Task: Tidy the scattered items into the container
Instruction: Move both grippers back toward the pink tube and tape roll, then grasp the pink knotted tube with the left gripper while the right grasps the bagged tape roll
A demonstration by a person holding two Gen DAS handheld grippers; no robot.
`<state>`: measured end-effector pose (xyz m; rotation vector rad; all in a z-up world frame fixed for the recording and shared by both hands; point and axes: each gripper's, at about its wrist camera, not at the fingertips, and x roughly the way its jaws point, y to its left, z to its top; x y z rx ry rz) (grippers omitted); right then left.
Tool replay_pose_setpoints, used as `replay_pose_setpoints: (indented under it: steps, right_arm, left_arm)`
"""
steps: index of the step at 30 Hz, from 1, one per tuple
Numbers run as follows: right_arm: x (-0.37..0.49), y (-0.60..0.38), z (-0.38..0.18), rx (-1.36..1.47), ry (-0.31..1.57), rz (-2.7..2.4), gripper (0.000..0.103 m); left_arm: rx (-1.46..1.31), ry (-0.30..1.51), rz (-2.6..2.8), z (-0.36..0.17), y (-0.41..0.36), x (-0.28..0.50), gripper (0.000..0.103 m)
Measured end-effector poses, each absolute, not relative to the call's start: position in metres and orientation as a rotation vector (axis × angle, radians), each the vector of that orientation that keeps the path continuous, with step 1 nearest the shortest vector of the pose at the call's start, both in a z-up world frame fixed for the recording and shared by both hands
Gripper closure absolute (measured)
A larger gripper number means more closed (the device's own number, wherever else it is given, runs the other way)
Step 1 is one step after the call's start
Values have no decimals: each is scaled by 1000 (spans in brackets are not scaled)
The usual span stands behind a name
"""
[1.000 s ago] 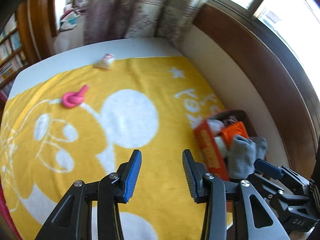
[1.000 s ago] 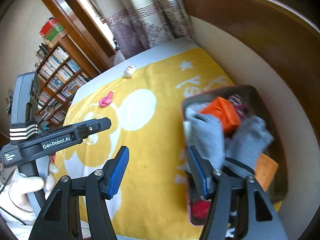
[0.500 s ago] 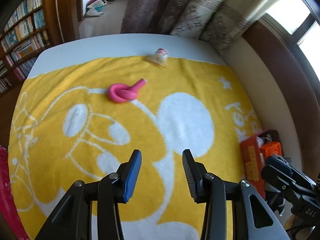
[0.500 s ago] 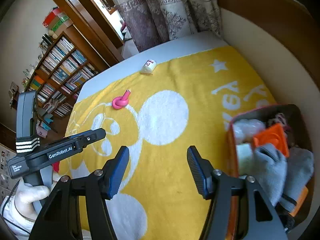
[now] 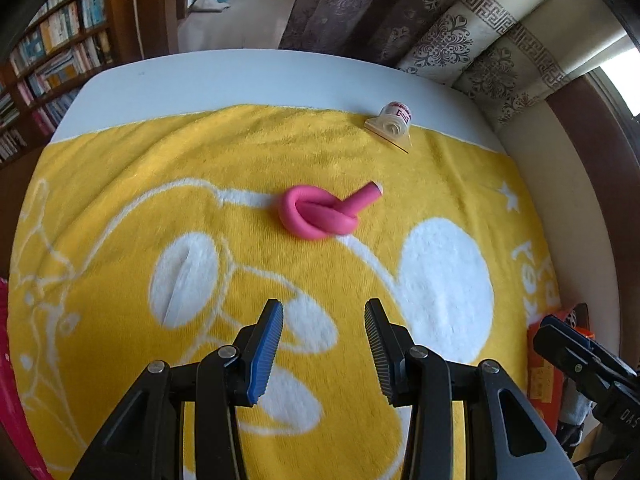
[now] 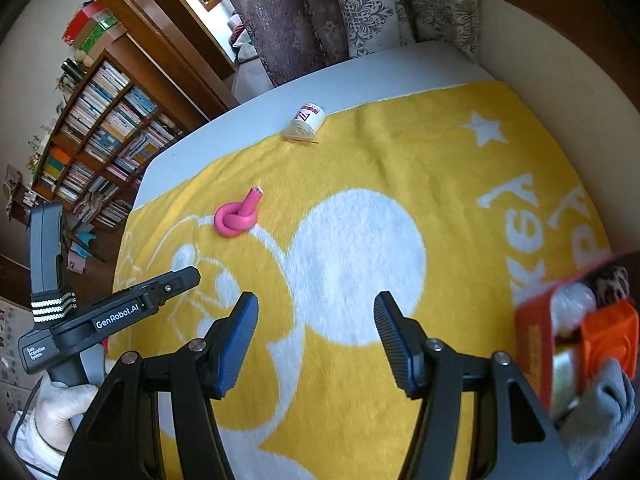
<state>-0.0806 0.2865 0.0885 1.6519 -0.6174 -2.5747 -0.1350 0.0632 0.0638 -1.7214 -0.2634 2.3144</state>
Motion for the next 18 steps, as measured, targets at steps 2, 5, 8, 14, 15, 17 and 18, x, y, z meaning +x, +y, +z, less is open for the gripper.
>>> replay_pose_setpoints:
  steps: [2, 5, 8, 14, 15, 17, 18]
  right_arm:
    - [-89, 285, 87, 1655, -617, -2577, 39]
    - [-105, 283, 84, 1658, -612, -2584, 39]
    - [-120, 281, 80, 1665, -611, -2588, 39]
    - [-143, 278, 73, 1675, -607, -2592, 39]
    - [-146, 278, 72, 1676, -604, -2592, 39]
    - [-153, 277, 69, 1683, -597, -2595, 39]
    - [-156, 277, 68, 1685, -598, -2596, 39]
  left_arm:
    - [-1720, -257, 2301, 59, 65, -143, 59]
    - [-1717, -259, 2276, 51, 68, -154, 59]
    - [-1710, -260, 2264, 45, 70, -164, 59]
    - [-1695, -285, 2251, 37, 72, -180, 59]
    - [-1692, -289, 2250, 35, 73, -183, 59]
    - [-1691, -288, 2247, 33, 75, -187, 58]
    - [-1690, -284, 2245, 30, 76, -190, 48]
